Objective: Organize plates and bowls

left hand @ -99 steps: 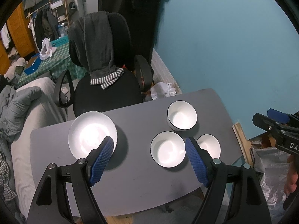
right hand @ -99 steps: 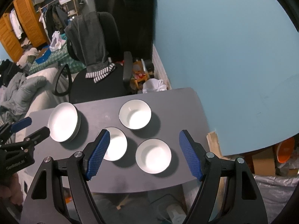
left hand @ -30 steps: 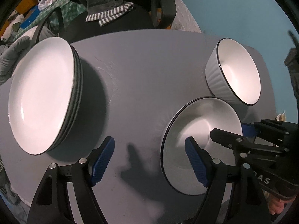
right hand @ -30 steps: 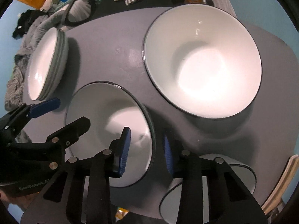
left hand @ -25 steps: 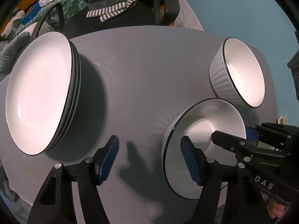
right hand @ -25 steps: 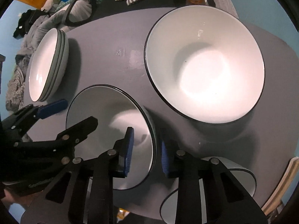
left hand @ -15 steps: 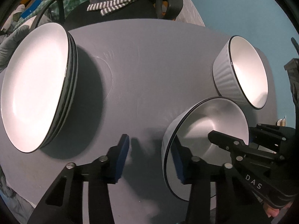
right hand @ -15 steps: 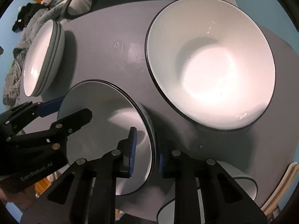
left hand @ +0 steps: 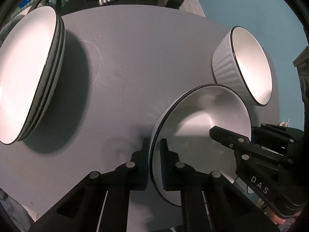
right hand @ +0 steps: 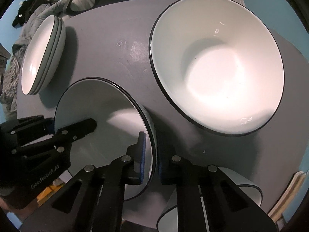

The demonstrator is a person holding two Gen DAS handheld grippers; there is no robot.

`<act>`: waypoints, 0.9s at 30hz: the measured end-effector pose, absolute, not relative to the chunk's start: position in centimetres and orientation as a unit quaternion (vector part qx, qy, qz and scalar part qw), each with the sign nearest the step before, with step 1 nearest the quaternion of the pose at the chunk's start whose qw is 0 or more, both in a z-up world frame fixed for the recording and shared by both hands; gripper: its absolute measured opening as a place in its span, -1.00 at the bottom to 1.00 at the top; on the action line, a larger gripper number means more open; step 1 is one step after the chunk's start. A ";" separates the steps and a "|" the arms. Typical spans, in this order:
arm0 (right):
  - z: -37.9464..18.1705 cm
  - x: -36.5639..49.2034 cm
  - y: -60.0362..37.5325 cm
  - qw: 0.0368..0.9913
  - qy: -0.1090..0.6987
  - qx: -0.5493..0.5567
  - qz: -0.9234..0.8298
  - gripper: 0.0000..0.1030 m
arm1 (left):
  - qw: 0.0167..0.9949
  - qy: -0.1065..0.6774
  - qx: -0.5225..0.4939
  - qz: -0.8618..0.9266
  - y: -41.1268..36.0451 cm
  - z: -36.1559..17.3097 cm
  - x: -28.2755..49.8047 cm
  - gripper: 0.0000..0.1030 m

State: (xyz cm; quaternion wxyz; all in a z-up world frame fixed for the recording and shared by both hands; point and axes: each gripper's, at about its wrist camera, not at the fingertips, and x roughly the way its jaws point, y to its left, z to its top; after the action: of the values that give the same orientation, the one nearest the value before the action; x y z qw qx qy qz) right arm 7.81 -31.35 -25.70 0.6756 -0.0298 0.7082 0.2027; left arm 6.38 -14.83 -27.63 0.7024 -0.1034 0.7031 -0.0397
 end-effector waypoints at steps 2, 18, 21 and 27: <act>-25.6 7.9 -31.4 0.677 0.708 -0.029 0.199 -0.84 | 0.704 0.701 -0.105 -0.036 -15.0 -27.4 6.2 -0.83; -23.7 8.5 -33.2 0.681 0.705 -0.009 0.199 -0.85 | 0.718 0.689 -0.087 -0.045 -17.1 -25.1 6.8 -0.84; -23.6 8.6 -32.9 0.684 0.703 -0.007 0.197 -0.84 | 0.721 0.686 -0.080 -0.049 -17.5 -24.4 7.0 -0.84; -22.1 8.8 -34.4 0.688 0.700 0.001 0.193 -0.85 | 0.727 0.680 -0.076 -0.059 -17.8 -22.2 7.8 -0.84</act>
State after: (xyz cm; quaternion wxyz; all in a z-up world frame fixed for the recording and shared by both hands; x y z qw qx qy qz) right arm 8.76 -34.35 -22.12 0.6879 0.0009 0.6997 0.1929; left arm 7.84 -17.80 -22.24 0.7266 -0.0764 0.6802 -0.0589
